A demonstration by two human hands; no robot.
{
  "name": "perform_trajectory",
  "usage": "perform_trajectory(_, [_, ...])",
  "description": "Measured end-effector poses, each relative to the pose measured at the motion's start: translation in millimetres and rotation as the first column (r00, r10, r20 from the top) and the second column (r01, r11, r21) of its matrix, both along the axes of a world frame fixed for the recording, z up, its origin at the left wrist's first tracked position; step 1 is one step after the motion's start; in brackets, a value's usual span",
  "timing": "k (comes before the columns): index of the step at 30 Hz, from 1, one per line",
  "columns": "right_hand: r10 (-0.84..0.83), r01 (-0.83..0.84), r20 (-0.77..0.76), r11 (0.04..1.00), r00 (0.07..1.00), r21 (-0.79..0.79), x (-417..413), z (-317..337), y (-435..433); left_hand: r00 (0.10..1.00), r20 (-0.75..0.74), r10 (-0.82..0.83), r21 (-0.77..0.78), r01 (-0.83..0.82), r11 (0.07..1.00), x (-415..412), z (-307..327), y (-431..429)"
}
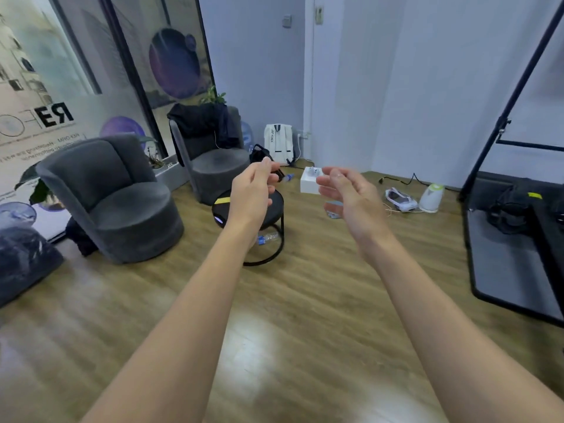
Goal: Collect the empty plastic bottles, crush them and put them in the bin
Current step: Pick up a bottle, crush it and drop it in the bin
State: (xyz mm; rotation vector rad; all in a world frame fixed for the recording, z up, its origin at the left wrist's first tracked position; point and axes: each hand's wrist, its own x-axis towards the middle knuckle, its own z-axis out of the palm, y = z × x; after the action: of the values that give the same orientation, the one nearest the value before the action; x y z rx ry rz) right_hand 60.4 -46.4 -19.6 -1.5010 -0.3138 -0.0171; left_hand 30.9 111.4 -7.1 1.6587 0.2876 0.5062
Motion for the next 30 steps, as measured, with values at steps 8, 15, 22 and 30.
perform_trajectory(8, [0.005,-0.006,-0.028,0.999,1.000,-0.036,188,-10,56,1.000,0.016,0.019,0.017,-0.019,1.000,190,-12,58])
perform_trajectory(15, [-0.044,0.042,-0.051,0.999,0.998,-0.035,360,-18,119,0.999,-0.030,-0.011,0.007,0.011,1.000,369,-30,126])
perform_trajectory(22, [-0.072,0.069,-0.039,0.996,0.997,-0.056,526,-13,153,0.997,-0.043,-0.067,-0.016,0.067,0.998,547,-28,153])
perform_trajectory(30, [-0.032,0.030,-0.103,0.999,0.994,-0.021,727,-28,175,0.995,-0.095,-0.031,0.013,0.032,0.999,749,-37,177])
